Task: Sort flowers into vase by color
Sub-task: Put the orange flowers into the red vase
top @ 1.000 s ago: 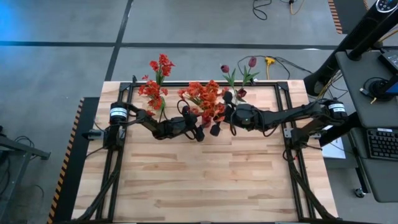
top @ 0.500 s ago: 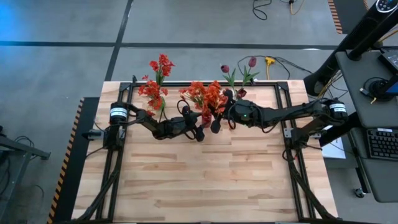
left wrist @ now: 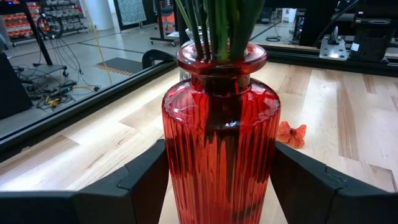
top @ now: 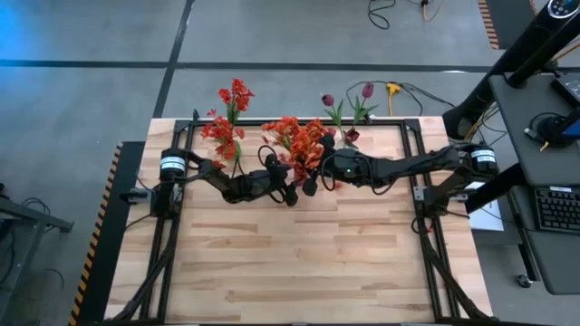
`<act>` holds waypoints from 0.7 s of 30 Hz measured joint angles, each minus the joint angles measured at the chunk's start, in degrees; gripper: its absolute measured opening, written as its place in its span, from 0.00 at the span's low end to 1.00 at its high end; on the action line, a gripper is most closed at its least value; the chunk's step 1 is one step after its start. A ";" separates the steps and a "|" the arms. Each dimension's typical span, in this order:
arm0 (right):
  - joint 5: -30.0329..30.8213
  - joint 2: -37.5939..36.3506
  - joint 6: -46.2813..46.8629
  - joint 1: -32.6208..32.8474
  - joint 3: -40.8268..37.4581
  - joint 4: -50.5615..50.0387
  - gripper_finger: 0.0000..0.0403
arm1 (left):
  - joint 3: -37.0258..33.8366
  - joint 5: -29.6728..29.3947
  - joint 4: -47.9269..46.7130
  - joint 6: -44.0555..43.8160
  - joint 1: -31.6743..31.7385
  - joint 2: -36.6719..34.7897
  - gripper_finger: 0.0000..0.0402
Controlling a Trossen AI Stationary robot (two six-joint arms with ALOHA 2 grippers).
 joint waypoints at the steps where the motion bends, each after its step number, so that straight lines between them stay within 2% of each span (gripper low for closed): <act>1: 0.00 0.45 -0.43 -0.07 0.00 -0.04 0.04 | 0.00 0.00 -0.01 0.01 0.00 0.00 0.58; 14: 0.66 5.89 -1.95 -0.09 0.04 3.11 0.04 | 0.00 -0.02 -0.09 0.01 0.00 0.00 0.58; 21: 0.96 5.63 -3.74 -0.10 -0.01 2.42 0.04 | 0.00 -0.02 -0.10 0.01 0.00 0.00 0.58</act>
